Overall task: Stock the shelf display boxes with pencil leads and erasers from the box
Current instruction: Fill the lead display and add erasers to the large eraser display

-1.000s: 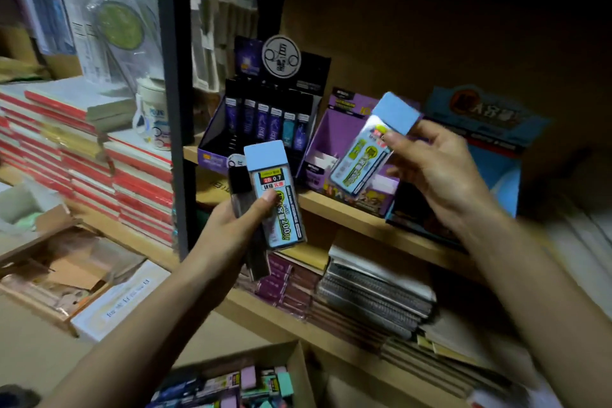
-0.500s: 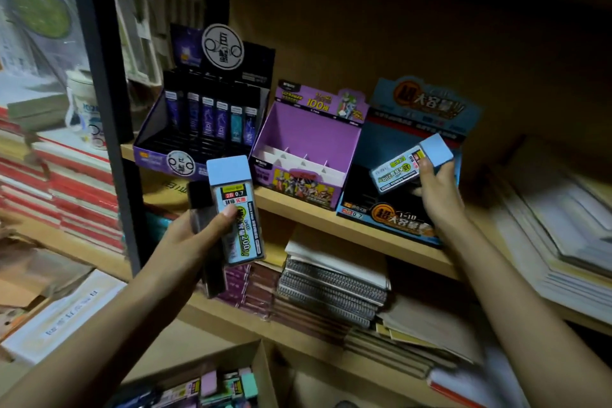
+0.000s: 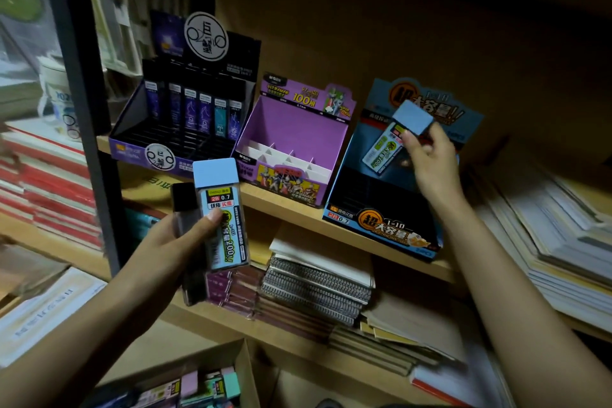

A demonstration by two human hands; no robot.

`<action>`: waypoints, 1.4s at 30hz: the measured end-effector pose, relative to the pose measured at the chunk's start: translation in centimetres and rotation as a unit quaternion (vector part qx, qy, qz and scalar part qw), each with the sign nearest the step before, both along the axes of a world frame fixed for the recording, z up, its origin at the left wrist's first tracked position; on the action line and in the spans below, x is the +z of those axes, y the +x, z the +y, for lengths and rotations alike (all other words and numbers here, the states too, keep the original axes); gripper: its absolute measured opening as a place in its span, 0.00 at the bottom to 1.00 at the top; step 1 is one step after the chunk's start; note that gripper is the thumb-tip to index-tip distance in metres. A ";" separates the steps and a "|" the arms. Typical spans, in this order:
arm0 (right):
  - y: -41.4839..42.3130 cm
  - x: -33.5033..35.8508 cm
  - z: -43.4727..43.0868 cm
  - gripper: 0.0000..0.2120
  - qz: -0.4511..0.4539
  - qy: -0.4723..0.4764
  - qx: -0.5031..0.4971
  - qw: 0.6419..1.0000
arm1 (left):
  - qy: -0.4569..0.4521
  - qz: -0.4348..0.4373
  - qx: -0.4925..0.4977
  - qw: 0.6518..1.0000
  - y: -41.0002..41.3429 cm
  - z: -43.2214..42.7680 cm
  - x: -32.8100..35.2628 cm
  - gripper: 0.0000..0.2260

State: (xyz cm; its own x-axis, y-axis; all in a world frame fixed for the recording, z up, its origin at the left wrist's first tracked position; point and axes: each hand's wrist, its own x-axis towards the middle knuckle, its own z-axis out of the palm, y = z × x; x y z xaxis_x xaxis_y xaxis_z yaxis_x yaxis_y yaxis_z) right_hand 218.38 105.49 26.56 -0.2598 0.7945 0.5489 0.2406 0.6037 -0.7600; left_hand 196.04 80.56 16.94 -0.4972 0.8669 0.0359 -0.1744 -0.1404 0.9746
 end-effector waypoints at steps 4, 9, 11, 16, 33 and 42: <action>-1.5 0.0 0.7 0.06 -0.023 0.040 0.041 0.998 | 0.002 -0.004 0.006 1.000 0.1 0.3 0.1 0.11; -2.0 -1.7 2.1 0.09 -0.080 0.071 0.055 0.993 | 0.020 -0.014 0.006 1.000 0.7 0.9 0.5 0.10; -1.8 -1.9 2.6 0.09 -0.078 0.044 0.056 0.994 | 0.028 -0.017 0.001 0.999 1.0 1.1 0.8 0.10; -2.2 -1.9 3.3 0.08 -0.027 -0.076 0.031 0.996 | 0.024 -0.021 -0.006 0.999 1.6 1.4 0.7 0.12; -1.6 1.1 -1.1 0.20 -0.275 0.063 -0.210 0.936 | 0.027 -0.031 -0.029 0.999 1.8 1.2 1.5 0.14; -6.2 -1.3 -12.1 0.07 -0.081 -0.271 0.211 0.936 | 0.040 -0.031 -0.073 0.996 3.0 0.9 1.7 0.14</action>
State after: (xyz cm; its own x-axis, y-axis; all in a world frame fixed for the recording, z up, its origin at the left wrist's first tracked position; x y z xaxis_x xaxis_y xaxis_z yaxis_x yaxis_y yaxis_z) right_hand 212.20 93.38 25.22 -0.6577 0.7530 0.0206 0.2063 0.2064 -0.9565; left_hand 199.04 81.44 18.65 -0.3693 0.9257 0.0817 -0.2581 -0.1866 0.9479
